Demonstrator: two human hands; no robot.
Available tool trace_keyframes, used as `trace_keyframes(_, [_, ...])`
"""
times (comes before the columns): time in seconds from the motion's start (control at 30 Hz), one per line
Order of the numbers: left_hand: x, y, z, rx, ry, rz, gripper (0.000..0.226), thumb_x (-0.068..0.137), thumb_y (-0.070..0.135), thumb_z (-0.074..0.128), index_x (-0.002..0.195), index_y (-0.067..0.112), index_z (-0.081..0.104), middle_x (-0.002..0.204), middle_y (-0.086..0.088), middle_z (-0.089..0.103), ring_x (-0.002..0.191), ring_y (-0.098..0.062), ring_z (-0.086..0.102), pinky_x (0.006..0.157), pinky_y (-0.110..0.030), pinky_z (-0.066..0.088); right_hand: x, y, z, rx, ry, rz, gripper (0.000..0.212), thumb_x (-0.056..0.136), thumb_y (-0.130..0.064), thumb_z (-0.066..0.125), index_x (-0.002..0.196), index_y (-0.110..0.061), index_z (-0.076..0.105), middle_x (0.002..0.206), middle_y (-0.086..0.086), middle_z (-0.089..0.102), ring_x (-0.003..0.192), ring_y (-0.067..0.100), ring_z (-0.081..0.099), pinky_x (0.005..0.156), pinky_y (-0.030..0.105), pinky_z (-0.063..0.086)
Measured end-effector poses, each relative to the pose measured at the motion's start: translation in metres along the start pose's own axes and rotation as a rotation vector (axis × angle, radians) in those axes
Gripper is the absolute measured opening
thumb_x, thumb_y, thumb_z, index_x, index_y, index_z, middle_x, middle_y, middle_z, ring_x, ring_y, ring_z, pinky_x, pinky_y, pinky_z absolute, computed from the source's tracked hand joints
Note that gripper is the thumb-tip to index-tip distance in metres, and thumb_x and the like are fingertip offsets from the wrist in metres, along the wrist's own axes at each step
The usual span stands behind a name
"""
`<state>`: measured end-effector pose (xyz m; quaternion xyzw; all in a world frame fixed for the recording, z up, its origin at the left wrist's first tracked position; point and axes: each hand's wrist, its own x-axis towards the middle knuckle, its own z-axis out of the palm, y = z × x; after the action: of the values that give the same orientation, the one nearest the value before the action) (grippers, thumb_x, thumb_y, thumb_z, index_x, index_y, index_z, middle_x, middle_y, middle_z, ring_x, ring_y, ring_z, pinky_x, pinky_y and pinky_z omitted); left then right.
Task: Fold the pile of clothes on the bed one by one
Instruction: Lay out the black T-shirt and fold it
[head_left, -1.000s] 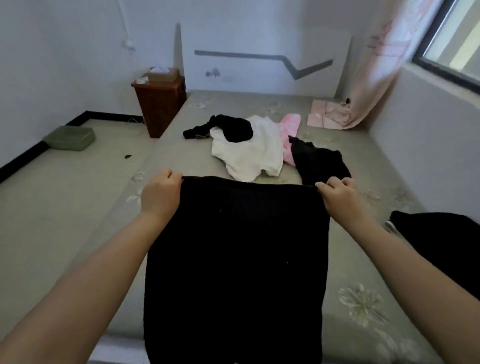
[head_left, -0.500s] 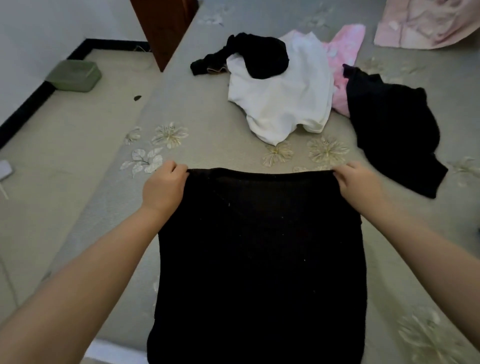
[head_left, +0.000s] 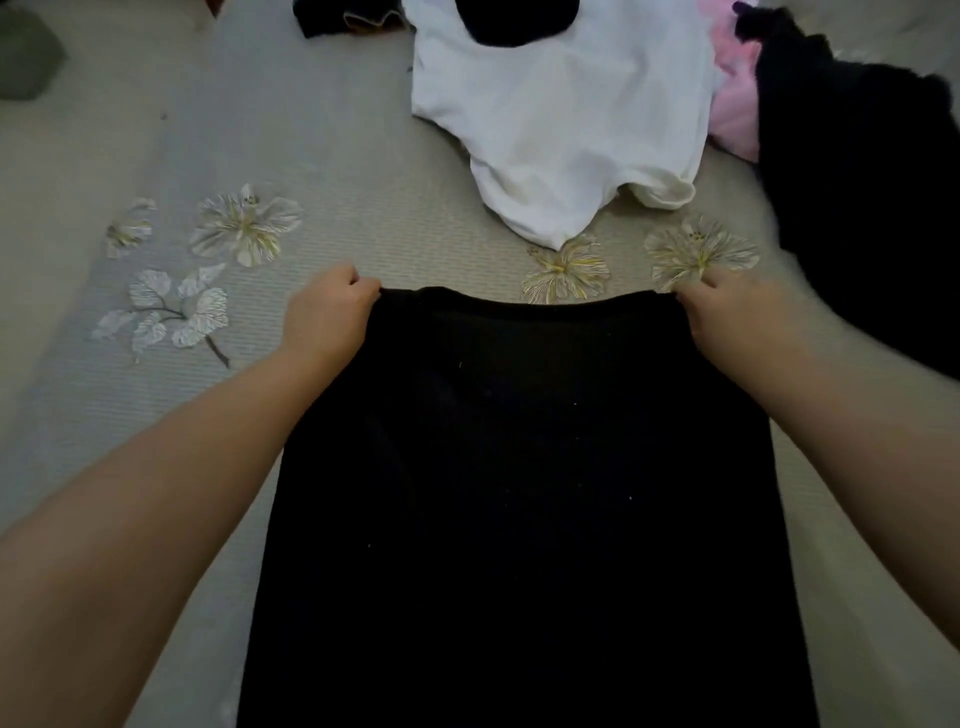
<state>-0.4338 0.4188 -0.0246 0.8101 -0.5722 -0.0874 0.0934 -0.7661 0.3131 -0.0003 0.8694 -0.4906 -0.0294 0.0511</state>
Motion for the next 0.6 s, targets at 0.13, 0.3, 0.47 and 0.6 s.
trace_keyframes(0.13, [0.031,0.003,0.031,0.035,0.015,-0.033,0.021,0.094,0.018,0.041,0.092,0.003,0.055,0.092,-0.018,0.047,0.091,-0.032,0.047,0.06,-0.031,0.02,0.027,-0.001,0.03,-0.034,-0.028,0.129,0.024,0.084,0.002,0.046,0.104,0.004,0.058,0.102,0.026,0.054,0.086,0.04,0.054,0.081,0.044,0.033])
trace_keyframes(0.3, [0.014,0.002,0.083,0.088,-0.137,-0.068,0.043,0.096,0.023,0.039,0.134,0.002,0.035,0.13,-0.022,0.043,0.117,-0.036,0.041,0.09,-0.044,0.034,0.014,-0.046,0.081,0.055,-0.139,0.223,0.041,0.094,-0.022,0.044,0.133,-0.008,0.042,0.135,0.022,0.041,0.124,0.035,0.038,0.106,0.051,0.017])
trace_keyframes(0.47, [-0.028,-0.014,0.094,-0.128,-0.052,-0.149,0.052,0.095,0.027,0.038,0.139,0.0,0.029,0.14,-0.022,0.035,0.129,-0.034,0.033,0.107,-0.045,0.027,-0.034,-0.112,0.095,0.3,-0.07,0.117,0.048,0.091,-0.022,0.051,0.135,-0.005,0.042,0.145,0.023,0.032,0.137,0.038,0.024,0.108,0.059,0.012])
trace_keyframes(0.6, [-0.104,-0.031,0.084,-0.291,-0.07,-0.279,0.052,0.092,0.027,0.046,0.132,-0.005,0.036,0.128,-0.023,0.046,0.119,-0.035,0.042,0.103,-0.042,0.032,-0.094,-0.178,0.082,0.4,-0.001,-0.009,0.045,0.085,-0.027,0.047,0.121,-0.003,0.057,0.131,0.025,0.05,0.123,0.043,0.044,0.096,0.062,0.027])
